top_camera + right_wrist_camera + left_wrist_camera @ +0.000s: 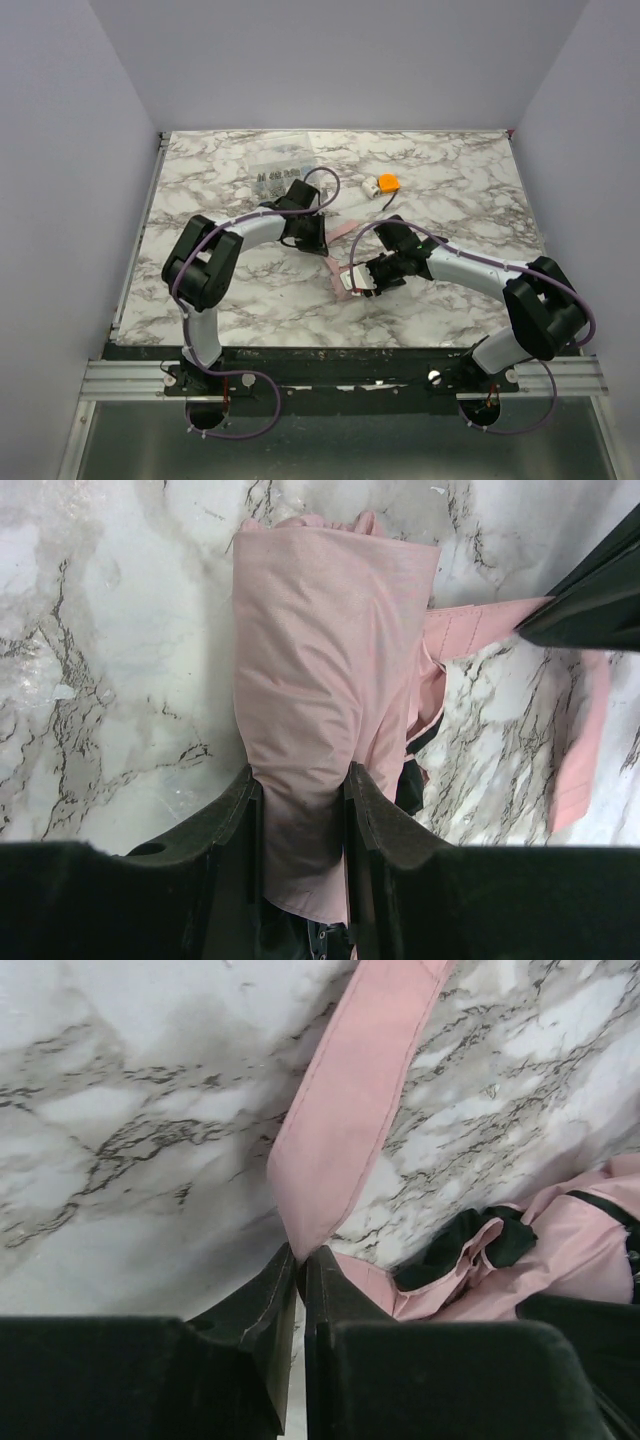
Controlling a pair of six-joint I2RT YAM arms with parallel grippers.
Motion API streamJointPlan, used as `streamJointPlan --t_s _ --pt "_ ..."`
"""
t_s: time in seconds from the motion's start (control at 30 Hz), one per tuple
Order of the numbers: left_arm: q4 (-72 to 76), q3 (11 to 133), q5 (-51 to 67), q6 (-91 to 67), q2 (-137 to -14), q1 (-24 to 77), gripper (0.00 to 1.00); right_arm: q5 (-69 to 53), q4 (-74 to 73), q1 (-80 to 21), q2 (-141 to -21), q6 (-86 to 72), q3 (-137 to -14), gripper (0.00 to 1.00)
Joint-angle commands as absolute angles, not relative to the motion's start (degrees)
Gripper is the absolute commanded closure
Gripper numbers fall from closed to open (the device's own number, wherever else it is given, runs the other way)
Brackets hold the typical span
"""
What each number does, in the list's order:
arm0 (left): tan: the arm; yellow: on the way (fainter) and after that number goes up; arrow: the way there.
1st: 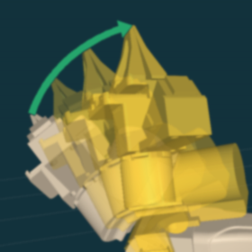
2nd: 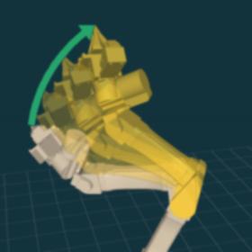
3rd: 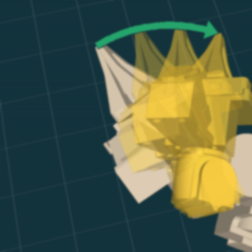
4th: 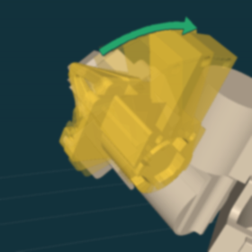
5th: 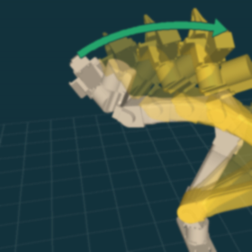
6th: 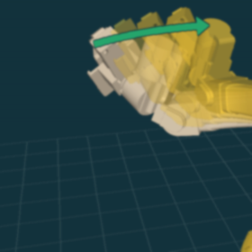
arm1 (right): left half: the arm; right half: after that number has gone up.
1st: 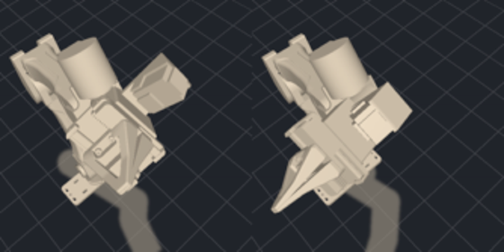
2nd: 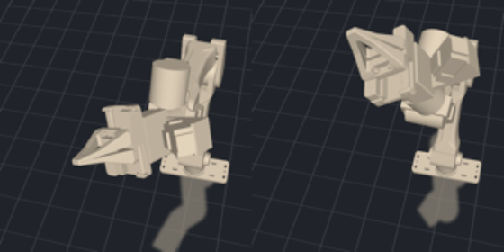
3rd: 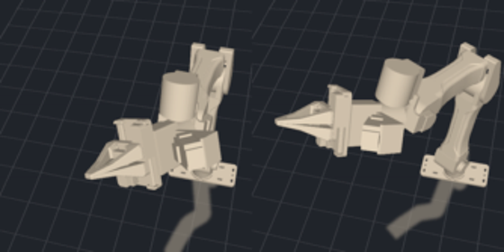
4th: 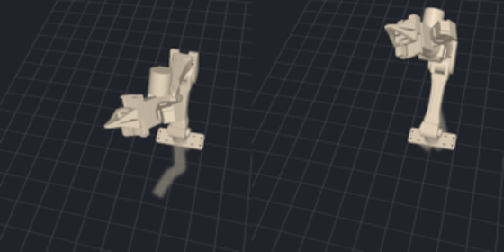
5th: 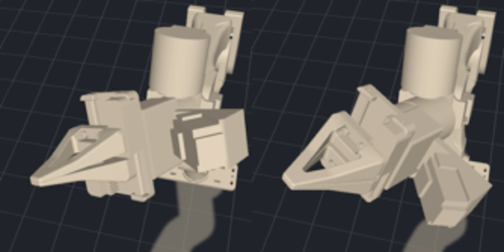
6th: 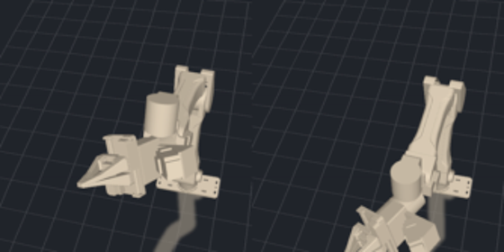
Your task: Put away the umbrella
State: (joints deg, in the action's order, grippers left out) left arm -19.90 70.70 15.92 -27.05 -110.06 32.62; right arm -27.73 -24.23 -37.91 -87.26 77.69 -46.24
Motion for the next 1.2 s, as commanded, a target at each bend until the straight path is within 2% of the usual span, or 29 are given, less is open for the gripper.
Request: streamJointPlan --t_s 0.0,0.23,0.8,0.87,0.93,0.97,1.03,1.17 --pt "-5.6 66.1 28.2 -37.3 -106.2 29.0 0.87 -29.2 -40.1 -39.4 -91.7 74.8 -41.4 0.88" --pt "5.9 59.1 26.4 -46.4 -103.8 25.0 0.86 -29.1 -40.0 -39.4 -91.2 74.8 -41.2 0.88" --pt "8.9 53.4 27.3 -46.5 -101.0 18.8 0.85 -29.0 -40.4 -39.4 -92.1 74.7 -41.8 0.88" --pt "11.9 51.7 27.0 -45.8 -98.8 18.9 0.76 -29.0 -40.5 -39.4 -92.4 74.7 -41.9 0.88" --pt "11.3 52.0 26.5 -42.6 -96.6 19.4 0.61 -29.0 -40.6 -39.4 -92.4 74.7 -41.9 0.88" --pt "8.8 53.4 26.2 -40.5 -96.2 19.8 0.57 -29.1 -40.6 -39.3 -92.5 74.8 -42.0 0.88" --pt "3.2 56.7 25.0 -36.7 -96.1 20.7 0.52 -29.1 -40.7 -39.4 -92.6 74.8 -42.1 0.88" --pt "-10.2 65.4 19.8 -30.8 -99.5 23.5 0.50 -29.3 -40.8 -39.4 -92.9 74.7 -42.2 0.88"
